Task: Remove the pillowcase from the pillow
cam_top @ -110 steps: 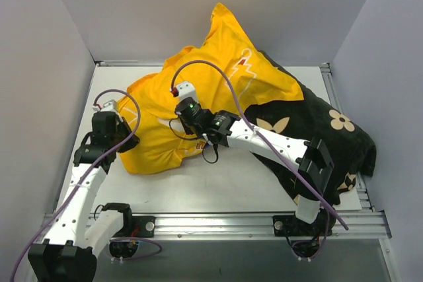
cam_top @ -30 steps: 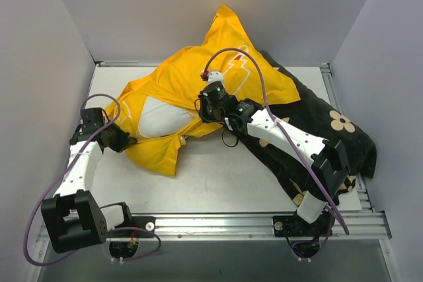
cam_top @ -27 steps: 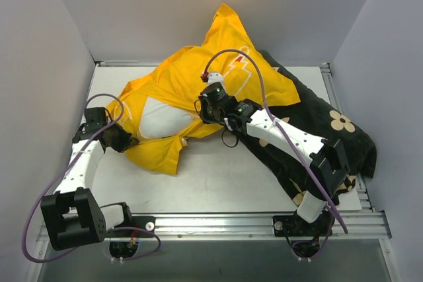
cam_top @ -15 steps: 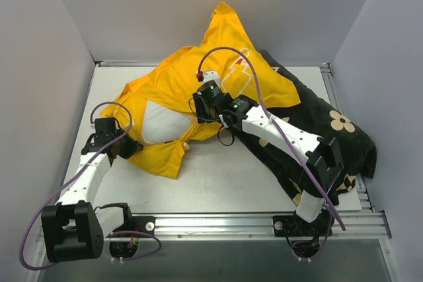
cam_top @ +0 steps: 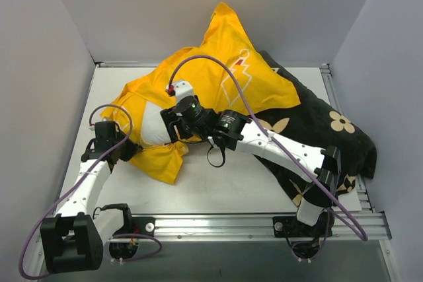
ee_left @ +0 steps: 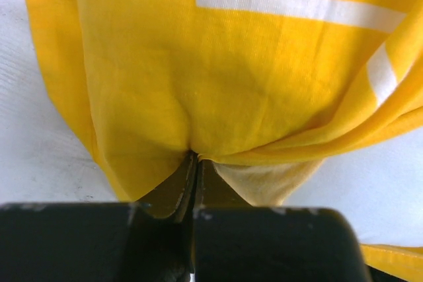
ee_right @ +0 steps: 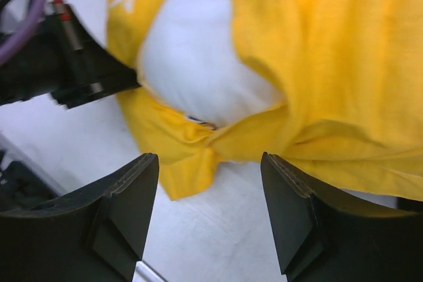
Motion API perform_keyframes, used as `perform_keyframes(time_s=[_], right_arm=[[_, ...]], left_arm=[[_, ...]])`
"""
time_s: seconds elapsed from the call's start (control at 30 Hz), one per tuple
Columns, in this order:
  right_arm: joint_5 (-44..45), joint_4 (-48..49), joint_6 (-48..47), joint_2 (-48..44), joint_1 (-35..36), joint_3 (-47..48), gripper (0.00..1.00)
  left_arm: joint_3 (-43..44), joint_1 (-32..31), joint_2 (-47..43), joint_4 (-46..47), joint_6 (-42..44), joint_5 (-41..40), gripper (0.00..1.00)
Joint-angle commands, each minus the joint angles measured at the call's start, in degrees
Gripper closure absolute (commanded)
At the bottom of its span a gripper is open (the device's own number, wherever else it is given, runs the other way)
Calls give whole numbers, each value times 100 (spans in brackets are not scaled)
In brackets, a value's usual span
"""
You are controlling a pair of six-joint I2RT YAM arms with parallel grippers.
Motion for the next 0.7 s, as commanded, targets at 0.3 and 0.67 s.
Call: perform_keyframes(time_s=[0.3, 0.67], right_arm=[[-888, 790, 406, 1282, 256, 715, 29], [-229, 630, 600, 2242, -61, 1173, 1]], left_arm=[[-139, -6, -249, -214, 49, -281, 100], [-112, -15, -433, -346, 84, -202, 100]])
